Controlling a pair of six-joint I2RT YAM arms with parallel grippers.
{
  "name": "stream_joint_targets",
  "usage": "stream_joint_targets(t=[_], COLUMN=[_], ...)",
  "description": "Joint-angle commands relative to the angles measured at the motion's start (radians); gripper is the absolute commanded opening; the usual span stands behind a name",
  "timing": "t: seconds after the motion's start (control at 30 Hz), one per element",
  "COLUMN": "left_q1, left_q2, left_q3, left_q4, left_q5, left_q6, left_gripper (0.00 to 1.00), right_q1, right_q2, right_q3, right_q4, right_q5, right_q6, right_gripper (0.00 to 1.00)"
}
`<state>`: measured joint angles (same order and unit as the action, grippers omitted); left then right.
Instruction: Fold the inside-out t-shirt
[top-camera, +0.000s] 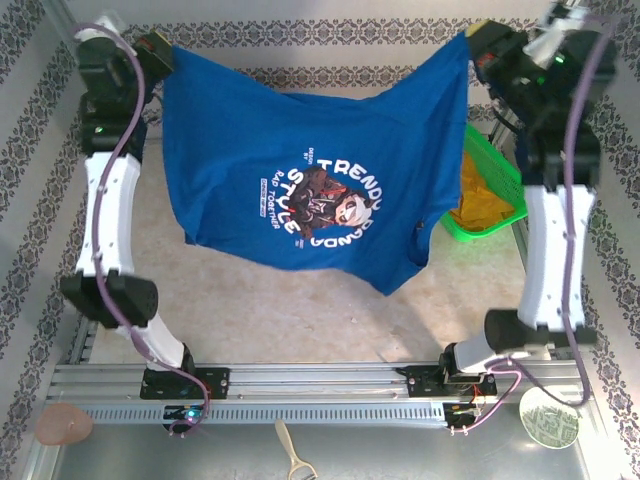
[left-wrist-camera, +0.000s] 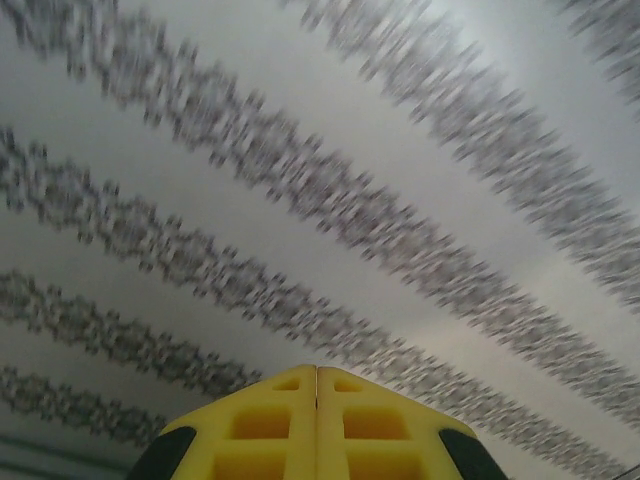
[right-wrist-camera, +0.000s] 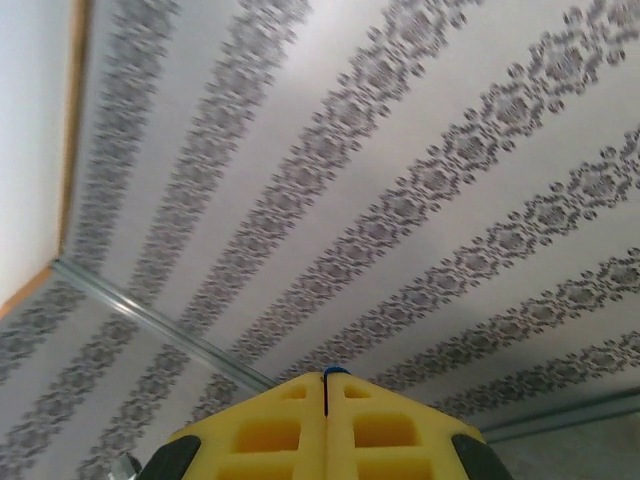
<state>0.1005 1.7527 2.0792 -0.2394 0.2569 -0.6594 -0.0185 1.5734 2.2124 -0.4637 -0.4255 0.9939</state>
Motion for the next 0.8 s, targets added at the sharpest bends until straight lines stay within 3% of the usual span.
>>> stream_joint_targets(t=[0.0, 0.17, 0.27, 0.43, 0.57, 0.77], left_q1=[0.018, 0.039, 0.071, 0.079, 0.077, 0.078], left_q2=[0.117, 0.42, 0.44, 0.378, 0.263, -0.122], left_q3=[0.196, 0.756, 0.787, 0.747, 0.564, -0.201], left_q4=[-0.051, -0.22, -0.136, -0.195, -0.214, 0.031], left_q5=[0.068, 0.074, 0.092, 0.15, 0.21, 0.257], left_q6=[-0.011, -0.091, -0.219, -0.158, -0.1, -0.066], left_gripper=[0.0, 0.0, 0.0, 0.0, 0.0, 0.0], right_q1=[0.018, 0.033, 0.03, 0.049, 0.073, 0.172], right_q2=[0.126, 0.45, 0.466, 0.303, 0.15, -0.276], right_q3=[0.169, 0.738, 0.757, 0.508, 0.294, -0.499], right_q4=[0.034, -0.078, -0.023, 0.006, 0.031, 0.247], right_q5=[0.019, 0.007, 0.009, 0.02, 0.017, 0.095], right_q6=[-0.021, 0.072, 0.147, 0.041, -0.029, -0.111], right_gripper=[0.0, 0.0, 0.0, 0.0, 0.0, 0.0])
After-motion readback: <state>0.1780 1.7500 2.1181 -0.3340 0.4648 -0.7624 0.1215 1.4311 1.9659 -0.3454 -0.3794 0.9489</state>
